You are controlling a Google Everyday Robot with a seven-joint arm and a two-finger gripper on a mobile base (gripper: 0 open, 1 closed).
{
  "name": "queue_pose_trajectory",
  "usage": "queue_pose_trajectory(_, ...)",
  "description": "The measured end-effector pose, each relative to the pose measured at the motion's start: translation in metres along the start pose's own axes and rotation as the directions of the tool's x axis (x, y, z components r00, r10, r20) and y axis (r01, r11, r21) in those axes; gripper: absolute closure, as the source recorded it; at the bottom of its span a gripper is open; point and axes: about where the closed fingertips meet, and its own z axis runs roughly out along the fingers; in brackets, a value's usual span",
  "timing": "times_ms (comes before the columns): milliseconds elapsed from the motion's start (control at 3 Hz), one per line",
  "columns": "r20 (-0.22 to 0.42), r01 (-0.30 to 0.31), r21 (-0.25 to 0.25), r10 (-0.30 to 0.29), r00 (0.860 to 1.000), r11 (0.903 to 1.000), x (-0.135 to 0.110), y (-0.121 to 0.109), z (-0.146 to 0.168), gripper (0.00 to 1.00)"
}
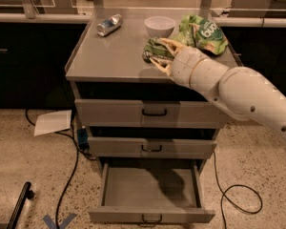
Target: Pick green jalapeno chip bag from bottom drawer and place on counter
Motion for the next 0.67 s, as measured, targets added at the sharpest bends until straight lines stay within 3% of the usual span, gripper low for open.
queue_pose_trajectory(667,-0.008,-0.024,-0.032,0.024,1.000,0.9992,0.051,-0.046,0.042,1.00)
